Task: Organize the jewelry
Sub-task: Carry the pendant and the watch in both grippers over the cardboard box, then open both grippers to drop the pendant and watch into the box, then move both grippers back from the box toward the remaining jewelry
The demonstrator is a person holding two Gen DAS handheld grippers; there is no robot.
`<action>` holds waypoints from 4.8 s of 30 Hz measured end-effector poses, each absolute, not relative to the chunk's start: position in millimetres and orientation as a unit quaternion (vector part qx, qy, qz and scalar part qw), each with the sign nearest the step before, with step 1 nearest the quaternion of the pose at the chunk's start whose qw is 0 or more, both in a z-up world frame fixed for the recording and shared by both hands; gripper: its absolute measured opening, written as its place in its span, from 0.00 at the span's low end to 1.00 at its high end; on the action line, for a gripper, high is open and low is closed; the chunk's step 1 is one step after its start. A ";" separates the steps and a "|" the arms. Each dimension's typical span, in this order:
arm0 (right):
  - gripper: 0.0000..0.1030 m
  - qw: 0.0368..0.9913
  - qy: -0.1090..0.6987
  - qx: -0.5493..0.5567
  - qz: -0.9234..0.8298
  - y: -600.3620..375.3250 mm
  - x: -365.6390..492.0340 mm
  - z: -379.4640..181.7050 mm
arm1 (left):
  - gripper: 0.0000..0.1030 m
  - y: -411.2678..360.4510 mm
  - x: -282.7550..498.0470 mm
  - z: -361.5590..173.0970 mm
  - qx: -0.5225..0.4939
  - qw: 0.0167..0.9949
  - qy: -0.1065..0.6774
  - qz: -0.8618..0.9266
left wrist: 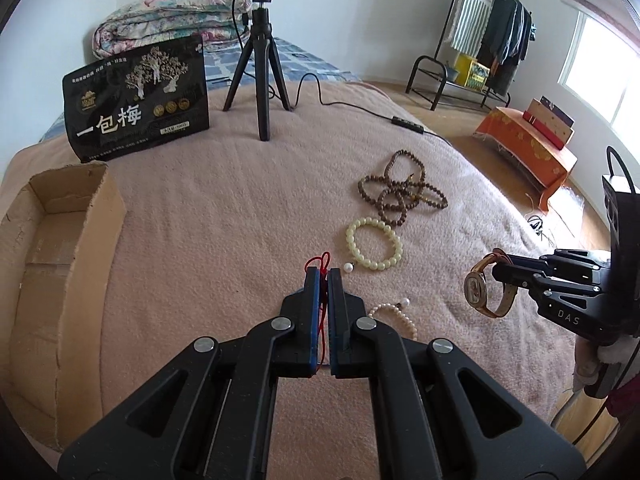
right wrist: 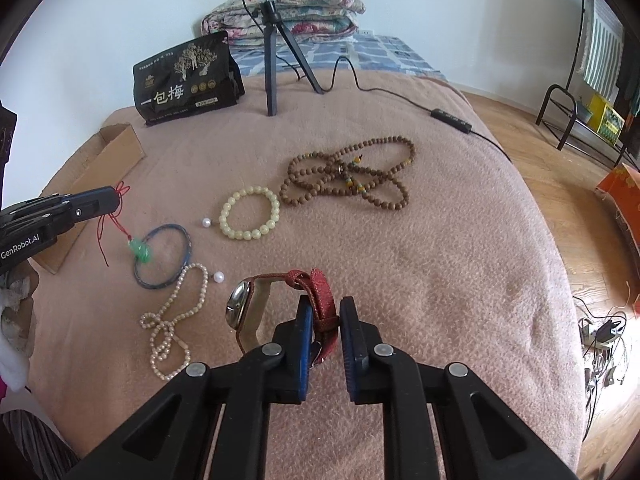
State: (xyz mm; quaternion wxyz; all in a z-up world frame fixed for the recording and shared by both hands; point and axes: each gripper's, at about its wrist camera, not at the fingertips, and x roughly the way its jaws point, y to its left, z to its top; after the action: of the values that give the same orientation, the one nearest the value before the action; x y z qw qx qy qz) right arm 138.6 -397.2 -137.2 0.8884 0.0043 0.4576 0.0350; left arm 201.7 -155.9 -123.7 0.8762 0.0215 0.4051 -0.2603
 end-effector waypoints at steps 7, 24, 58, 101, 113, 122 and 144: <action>0.11 0.897 0.441 0.001 0.035 -393.4 132.5 -114.0 | 0.01 -145.3 193.5 -97.8 0.011 0.886 0.384 -0.259; 0.11 0.917 0.388 -0.027 0.085 -327.2 141.4 -51.2 | 0.01 -73.6 175.3 -33.4 -0.009 0.919 0.333 -0.211; 0.11 0.899 0.373 -0.090 0.213 -109.7 242.5 -50.3 | 0.01 90.3 187.1 -70.4 -0.048 0.930 0.356 -0.081; 0.67 0.898 0.370 -0.092 0.219 -72.1 266.4 -68.4 | 0.35 101.7 192.0 -84.6 -0.064 0.921 0.378 -0.065; 0.92 0.919 0.340 -0.064 0.188 -122.3 234.1 -31.1 | 0.44 77.0 170.4 -63.2 -0.046 0.928 0.360 -0.083; 1.00 0.939 0.322 -0.038 0.117 -189.4 209.5 -12.6 | 0.61 46.5 162.4 -53.0 -0.038 0.930 0.344 -0.124; 1.00 0.926 0.363 -0.047 0.090 -314.3 132.0 -36.9 | 0.74 -56.5 161.1 -70.6 0.011 0.904 0.368 -0.219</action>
State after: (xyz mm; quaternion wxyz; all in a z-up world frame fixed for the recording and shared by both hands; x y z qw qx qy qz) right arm 132.0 -314.3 -36.9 0.9263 -0.0473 0.3628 0.0904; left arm 161.1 -56.5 -70.6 0.9037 0.0112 0.3680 -0.2188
